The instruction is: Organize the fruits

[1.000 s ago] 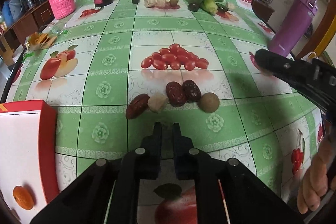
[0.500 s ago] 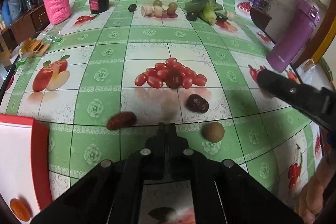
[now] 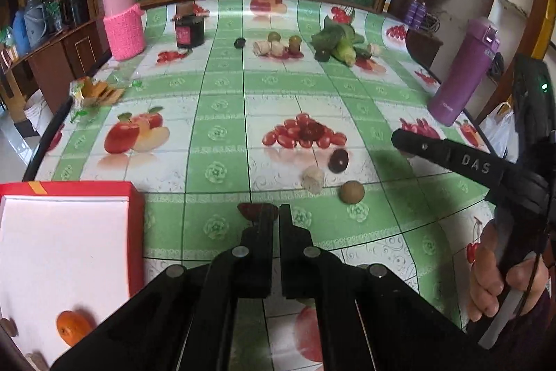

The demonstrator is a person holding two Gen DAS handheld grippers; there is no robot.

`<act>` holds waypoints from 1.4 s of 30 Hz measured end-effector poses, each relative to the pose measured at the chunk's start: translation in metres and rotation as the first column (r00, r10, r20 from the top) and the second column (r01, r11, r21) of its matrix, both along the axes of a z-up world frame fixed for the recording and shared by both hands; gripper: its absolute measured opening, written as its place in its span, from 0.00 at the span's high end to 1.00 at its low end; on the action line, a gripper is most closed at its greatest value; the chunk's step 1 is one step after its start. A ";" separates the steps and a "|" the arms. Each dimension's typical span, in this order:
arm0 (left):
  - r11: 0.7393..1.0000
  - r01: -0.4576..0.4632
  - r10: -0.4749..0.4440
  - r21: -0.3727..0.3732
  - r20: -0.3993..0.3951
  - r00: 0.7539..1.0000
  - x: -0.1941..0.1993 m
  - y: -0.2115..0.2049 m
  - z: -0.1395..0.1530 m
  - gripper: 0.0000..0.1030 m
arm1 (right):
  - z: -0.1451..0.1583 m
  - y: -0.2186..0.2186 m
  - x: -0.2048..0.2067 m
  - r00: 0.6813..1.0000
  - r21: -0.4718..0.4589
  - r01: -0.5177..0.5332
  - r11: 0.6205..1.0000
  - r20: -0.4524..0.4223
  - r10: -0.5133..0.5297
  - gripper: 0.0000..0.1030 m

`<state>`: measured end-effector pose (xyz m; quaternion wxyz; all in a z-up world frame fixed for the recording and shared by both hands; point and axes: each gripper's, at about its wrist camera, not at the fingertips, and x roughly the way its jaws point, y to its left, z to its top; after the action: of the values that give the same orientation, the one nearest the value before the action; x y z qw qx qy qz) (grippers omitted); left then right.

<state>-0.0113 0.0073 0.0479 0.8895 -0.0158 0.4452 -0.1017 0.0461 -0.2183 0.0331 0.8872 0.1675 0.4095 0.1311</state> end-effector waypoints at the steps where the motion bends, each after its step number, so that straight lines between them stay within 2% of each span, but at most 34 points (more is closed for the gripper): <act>1: 1.000 0.006 -0.006 -0.010 -0.020 1.000 0.003 -0.003 -0.005 0.98 | 0.000 0.001 0.000 1.000 -0.004 -0.003 1.000 -0.001 0.003 0.83; 3: 1.000 0.005 -0.006 -0.011 -0.055 0.998 0.009 -0.010 -0.014 0.90 | -0.001 0.001 0.001 1.000 -0.004 -0.007 1.000 -0.003 0.007 0.83; 5: 1.000 0.010 -0.010 -0.006 -0.072 0.997 0.014 -0.020 -0.020 0.70 | -0.001 0.000 0.002 1.000 -0.001 -0.010 1.000 -0.004 0.010 0.83; 6: 1.000 0.013 -0.013 -0.006 -0.072 0.997 0.016 -0.025 -0.022 0.65 | 0.000 -0.001 0.002 1.000 0.003 -0.010 1.000 -0.004 0.010 0.83; 8: 1.000 0.016 -0.016 -0.002 -0.067 0.998 0.022 -0.031 -0.023 0.50 | 0.000 -0.003 0.003 1.000 0.016 -0.011 1.000 -0.009 0.011 0.83; 10: 1.000 0.003 -0.001 0.028 -0.056 0.998 0.030 -0.036 -0.024 0.47 | 0.001 -0.005 0.003 1.000 0.034 -0.010 0.999 -0.012 0.010 0.83; 14: 0.999 -0.012 0.015 0.048 -0.060 0.998 0.045 -0.037 -0.034 0.47 | 0.004 -0.006 0.002 1.000 0.061 -0.020 0.998 -0.011 0.020 0.83; 19: 0.999 0.013 -0.012 0.052 -0.017 1.000 0.051 -0.046 -0.036 0.49 | 0.005 -0.002 0.002 0.999 0.062 -0.038 0.997 -0.013 0.039 0.83; 21: 0.998 0.036 -0.036 0.048 -0.004 0.999 0.049 -0.049 -0.035 0.68 | 0.005 -0.001 0.001 0.999 0.060 -0.038 0.997 -0.012 0.039 0.83; 22: 0.998 0.047 -0.047 0.052 -0.006 0.999 0.049 -0.051 -0.035 0.83 | 0.005 -0.001 0.001 0.999 0.059 -0.038 0.998 -0.012 0.038 0.83; 25: 0.997 0.068 -0.068 0.035 -0.017 0.998 0.044 -0.050 -0.033 0.83 | 0.005 -0.001 0.001 0.999 0.055 -0.033 0.998 -0.011 0.033 0.83; 29: 0.998 0.051 -0.052 0.031 0.028 0.998 0.025 -0.037 -0.008 0.83 | 0.005 0.000 0.000 0.999 0.038 -0.032 0.999 0.004 0.031 0.83; 34: 0.997 -0.032 0.021 0.072 0.141 0.990 -0.020 0.012 0.043 0.83 | 0.008 0.008 -0.006 0.998 0.013 -0.037 0.999 0.041 0.036 0.83; 37: 0.986 -0.117 0.092 0.118 0.200 0.976 -0.043 0.055 0.064 0.83 | 0.010 0.028 -0.014 0.995 0.051 -0.092 0.994 0.045 0.089 0.83; 39: 0.975 -0.188 0.162 0.116 0.205 0.965 -0.053 0.091 0.071 0.83 | 0.013 0.055 -0.022 0.988 0.052 -0.147 0.988 0.049 0.145 0.83; 42: 0.944 -0.306 0.279 0.123 0.199 0.940 -0.061 0.144 0.070 0.84 | 0.017 0.112 -0.031 0.964 0.051 -0.266 0.963 0.043 0.264 0.83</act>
<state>-0.0721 0.1516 0.1175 0.9296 -0.0050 0.3626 0.0651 0.0148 -0.1065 0.0505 0.8638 0.1336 0.4084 0.2630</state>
